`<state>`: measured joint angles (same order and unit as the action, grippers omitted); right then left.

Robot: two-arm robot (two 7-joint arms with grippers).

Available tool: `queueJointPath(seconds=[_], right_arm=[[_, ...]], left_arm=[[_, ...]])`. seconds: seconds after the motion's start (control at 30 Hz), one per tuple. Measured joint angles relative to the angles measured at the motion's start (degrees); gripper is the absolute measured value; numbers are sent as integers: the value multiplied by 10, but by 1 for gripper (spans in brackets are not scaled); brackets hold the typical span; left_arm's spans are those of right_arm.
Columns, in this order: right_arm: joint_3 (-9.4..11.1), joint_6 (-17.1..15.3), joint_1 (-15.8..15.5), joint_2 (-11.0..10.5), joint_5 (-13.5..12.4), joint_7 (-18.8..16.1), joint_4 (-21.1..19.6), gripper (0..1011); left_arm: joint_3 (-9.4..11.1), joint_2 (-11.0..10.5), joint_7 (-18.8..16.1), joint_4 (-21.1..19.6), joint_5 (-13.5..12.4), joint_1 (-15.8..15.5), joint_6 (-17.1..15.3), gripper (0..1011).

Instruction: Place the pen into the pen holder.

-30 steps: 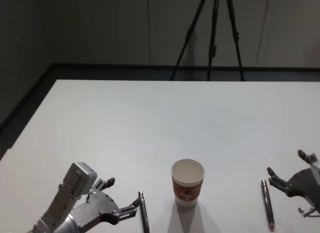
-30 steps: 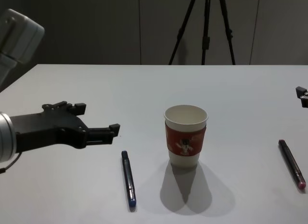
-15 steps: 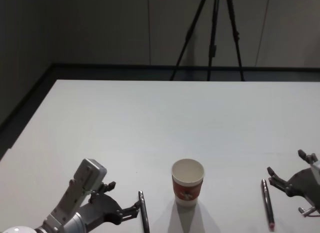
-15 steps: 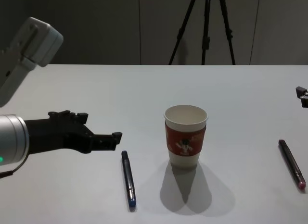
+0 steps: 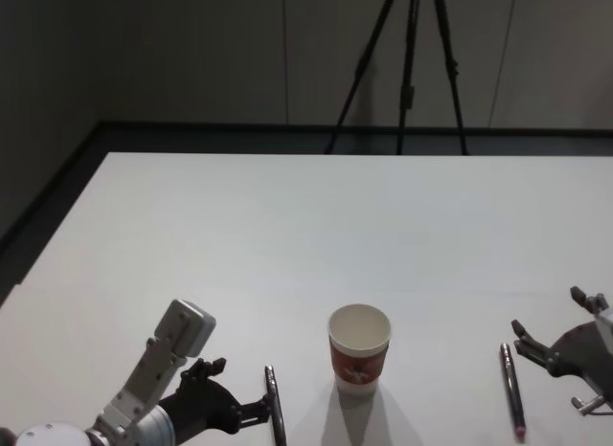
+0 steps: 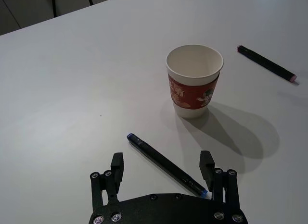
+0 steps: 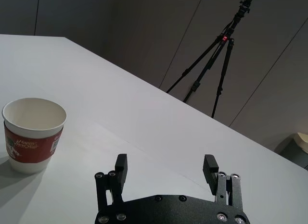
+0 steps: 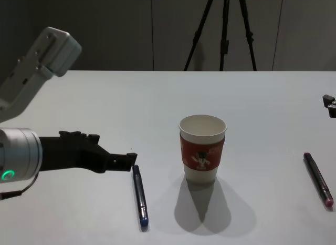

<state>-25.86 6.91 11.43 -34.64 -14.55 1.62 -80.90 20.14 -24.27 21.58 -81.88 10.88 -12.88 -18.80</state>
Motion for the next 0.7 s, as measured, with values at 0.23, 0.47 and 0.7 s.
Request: queueJointPath(seconds=[0.23, 0.47, 0.7], right_arm=[[0, 0, 0, 0, 0, 0, 0, 1001], [0, 0, 0, 0, 0, 0, 0, 1001], [0, 0, 0, 0, 0, 0, 0, 1001]], left_arm=[[5, 10, -1, 7, -6, -11, -18, 1001], [11, 19, 1, 16, -10, -20, -34, 1001], [17, 30, 0, 31, -17, -32, -53, 1001]])
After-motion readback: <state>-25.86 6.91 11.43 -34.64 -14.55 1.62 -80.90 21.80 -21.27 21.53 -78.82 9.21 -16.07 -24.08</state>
